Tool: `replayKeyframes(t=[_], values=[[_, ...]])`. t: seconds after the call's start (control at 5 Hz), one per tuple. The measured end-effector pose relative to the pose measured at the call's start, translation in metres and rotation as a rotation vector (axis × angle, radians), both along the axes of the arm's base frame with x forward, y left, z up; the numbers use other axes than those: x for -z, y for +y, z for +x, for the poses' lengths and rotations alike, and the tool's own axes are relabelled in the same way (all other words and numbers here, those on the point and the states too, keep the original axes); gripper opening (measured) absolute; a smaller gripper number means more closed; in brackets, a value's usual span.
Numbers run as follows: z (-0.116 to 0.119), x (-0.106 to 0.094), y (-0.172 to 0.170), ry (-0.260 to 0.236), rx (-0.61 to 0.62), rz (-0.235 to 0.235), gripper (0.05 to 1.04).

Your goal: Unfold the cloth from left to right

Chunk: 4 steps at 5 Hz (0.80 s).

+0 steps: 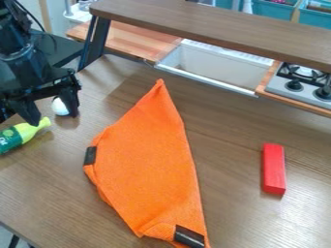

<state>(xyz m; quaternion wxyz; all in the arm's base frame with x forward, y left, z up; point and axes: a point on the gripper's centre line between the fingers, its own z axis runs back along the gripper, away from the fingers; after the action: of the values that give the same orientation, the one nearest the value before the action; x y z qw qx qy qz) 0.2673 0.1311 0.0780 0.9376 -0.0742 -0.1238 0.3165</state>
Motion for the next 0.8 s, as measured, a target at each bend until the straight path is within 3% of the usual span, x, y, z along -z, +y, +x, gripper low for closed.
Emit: replayKeyframes(t=[0.2,0.8], values=[[-0.001,0.007,0.000,0.019,-0.006,-0.013,0.999],[0.009,0.037,0.009,0.035,-0.031,0.066,0.999]])
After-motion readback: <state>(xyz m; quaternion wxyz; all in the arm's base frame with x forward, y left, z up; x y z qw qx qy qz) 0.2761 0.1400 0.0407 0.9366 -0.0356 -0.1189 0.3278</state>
